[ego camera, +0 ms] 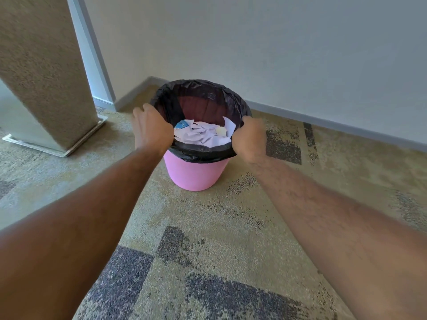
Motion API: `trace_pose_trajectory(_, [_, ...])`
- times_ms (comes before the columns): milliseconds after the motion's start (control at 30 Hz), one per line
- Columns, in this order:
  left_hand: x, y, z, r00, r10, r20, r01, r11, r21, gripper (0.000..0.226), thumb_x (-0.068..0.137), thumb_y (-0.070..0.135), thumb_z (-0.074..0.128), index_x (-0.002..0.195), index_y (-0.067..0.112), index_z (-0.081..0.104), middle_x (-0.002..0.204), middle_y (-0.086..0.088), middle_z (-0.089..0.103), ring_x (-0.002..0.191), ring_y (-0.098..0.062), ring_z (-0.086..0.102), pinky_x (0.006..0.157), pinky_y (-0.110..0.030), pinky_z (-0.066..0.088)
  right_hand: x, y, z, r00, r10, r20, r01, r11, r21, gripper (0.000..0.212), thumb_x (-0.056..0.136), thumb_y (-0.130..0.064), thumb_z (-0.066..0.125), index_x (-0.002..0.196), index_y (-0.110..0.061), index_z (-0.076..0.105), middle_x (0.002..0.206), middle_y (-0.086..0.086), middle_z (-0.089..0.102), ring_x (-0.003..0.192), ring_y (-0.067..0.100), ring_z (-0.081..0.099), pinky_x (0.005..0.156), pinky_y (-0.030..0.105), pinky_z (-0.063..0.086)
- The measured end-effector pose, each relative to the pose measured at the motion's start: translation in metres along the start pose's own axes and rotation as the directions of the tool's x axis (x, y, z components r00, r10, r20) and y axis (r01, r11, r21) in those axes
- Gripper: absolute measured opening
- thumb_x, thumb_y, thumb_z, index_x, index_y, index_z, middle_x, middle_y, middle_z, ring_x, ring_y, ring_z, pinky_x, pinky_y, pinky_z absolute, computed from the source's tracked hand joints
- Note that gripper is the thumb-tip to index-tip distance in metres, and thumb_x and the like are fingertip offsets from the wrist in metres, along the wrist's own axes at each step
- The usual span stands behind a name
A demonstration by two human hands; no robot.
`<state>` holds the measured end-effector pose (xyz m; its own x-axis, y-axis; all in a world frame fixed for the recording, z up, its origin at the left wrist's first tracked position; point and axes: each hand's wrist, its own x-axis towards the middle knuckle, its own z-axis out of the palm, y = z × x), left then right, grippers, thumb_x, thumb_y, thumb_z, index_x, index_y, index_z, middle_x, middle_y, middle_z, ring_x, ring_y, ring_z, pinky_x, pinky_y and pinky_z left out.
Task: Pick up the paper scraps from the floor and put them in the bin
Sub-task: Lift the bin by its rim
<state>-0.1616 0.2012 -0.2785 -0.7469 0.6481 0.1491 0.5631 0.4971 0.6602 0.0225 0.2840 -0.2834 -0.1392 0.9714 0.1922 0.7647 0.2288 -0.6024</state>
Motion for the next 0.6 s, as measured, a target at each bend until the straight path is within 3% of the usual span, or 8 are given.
trace_pose_trajectory(133, [-0.03, 0.003, -0.02, 0.997, -0.051, 0.058, 0.053, 0.998, -0.033, 0.035, 0.084, -0.004, 0.047, 0.119, -0.004, 0.049, 0.128, -0.025, 0.043, 0.121, -0.04, 0.042, 0.102, -0.044, 0.039, -0.037, 0.003, -0.014, 0.996, -0.051, -0.075, 0.05, 0.999, -0.015, 0.016, 0.086, 0.008, 0.048, 0.088, -0.006, 0.055, 0.121, 0.019, 0.051, 0.075, 0.023, 0.044, 0.069, 0.03, 0.035])
trace_pose_trajectory(233, [-0.055, 0.006, -0.046, 0.982, -0.147, 0.12, 0.154, 0.987, -0.052, 0.034, 0.082, -0.004, 0.047, 0.116, -0.001, 0.05, 0.127, -0.021, 0.043, 0.117, -0.037, 0.045, 0.091, -0.035, 0.037, -0.07, 0.004, -0.034, 0.996, -0.051, -0.067, 0.049, 0.998, -0.028, 0.027, 0.084, 0.013, 0.044, 0.102, 0.002, 0.061, 0.108, 0.018, 0.052, 0.071, 0.024, 0.041, 0.063, 0.029, 0.031])
trace_pose_trajectory(333, [-0.081, 0.015, -0.078, 0.967, -0.185, 0.176, 0.205, 0.973, -0.105, 0.029, 0.083, -0.003, 0.043, 0.111, 0.0, 0.05, 0.123, -0.018, 0.043, 0.109, -0.035, 0.047, 0.085, -0.037, 0.038, -0.103, -0.004, -0.067, 0.999, -0.052, -0.013, 0.051, 0.997, -0.063, 0.028, 0.081, 0.015, 0.041, 0.095, 0.0, 0.061, 0.093, 0.009, 0.045, 0.066, 0.02, 0.037, 0.052, 0.025, 0.02])
trace_pose_trajectory(467, [-0.108, 0.037, -0.128, 0.948, -0.223, 0.227, 0.244, 0.967, -0.068, 0.016, 0.088, 0.001, 0.044, 0.104, 0.003, 0.048, 0.114, -0.013, 0.044, 0.098, -0.028, 0.044, 0.082, -0.038, 0.037, -0.135, -0.027, -0.127, 0.995, 0.038, 0.093, -0.033, 0.998, -0.056, 0.04, 0.084, 0.013, 0.045, 0.117, 0.001, 0.065, 0.102, 0.016, 0.054, 0.082, 0.029, 0.053, 0.069, 0.03, 0.039])
trace_pose_trajectory(533, [-0.117, 0.049, -0.151, 0.931, -0.252, 0.264, 0.274, 0.96, -0.05, 0.008, 0.091, 0.009, 0.044, 0.096, 0.005, 0.05, 0.105, -0.01, 0.049, 0.092, -0.029, 0.049, 0.075, -0.038, 0.036, -0.146, -0.041, -0.164, 0.989, 0.063, 0.131, -0.057, 0.997, -0.049, 0.042, 0.087, 0.012, 0.047, 0.124, 0.0, 0.063, 0.111, 0.019, 0.057, 0.087, 0.026, 0.054, 0.072, 0.03, 0.041])
trace_pose_trajectory(600, [-0.125, 0.058, -0.174, 0.912, -0.283, 0.299, 0.303, 0.953, -0.022, 0.014, 0.089, 0.016, 0.046, 0.086, 0.004, 0.054, 0.089, -0.011, 0.057, 0.084, -0.034, 0.057, 0.063, -0.035, 0.038, -0.155, -0.053, -0.199, 0.984, 0.073, 0.16, -0.067, 0.997, -0.041, 0.041, 0.088, 0.01, 0.049, 0.126, -0.002, 0.062, 0.117, 0.018, 0.056, 0.087, 0.025, 0.057, 0.073, 0.033, 0.048])
